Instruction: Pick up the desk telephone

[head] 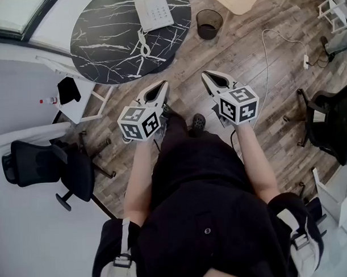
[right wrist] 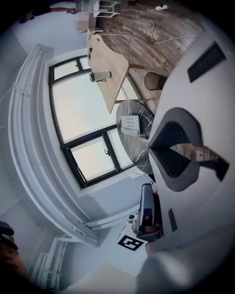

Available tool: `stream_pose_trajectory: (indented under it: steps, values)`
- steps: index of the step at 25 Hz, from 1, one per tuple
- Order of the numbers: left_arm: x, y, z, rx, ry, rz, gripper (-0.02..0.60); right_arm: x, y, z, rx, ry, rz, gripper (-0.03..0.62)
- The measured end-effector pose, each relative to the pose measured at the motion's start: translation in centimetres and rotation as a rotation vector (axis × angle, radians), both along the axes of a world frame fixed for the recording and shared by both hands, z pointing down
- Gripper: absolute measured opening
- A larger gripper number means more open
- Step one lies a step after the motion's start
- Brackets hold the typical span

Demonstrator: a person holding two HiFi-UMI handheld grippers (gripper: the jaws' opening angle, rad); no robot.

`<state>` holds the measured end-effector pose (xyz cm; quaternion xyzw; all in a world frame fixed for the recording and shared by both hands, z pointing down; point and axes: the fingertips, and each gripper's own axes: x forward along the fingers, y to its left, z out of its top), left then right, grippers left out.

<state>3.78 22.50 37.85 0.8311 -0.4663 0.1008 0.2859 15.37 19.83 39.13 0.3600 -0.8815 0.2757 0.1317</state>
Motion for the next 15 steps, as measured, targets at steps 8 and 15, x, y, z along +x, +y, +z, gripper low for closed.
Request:
stream_pose_trajectory:
  steps: [8, 15]
  values:
    - [0.0, 0.1, 0.1, -0.002, -0.009, 0.047, 0.017, -0.8, 0.0, 0.0, -0.004, 0.012, -0.010, 0.031]
    - [-0.1, 0.6, 0.6, -0.028, -0.019, 0.063, 0.016, -1.1, 0.2, 0.2, -0.021, 0.015, -0.012, 0.031]
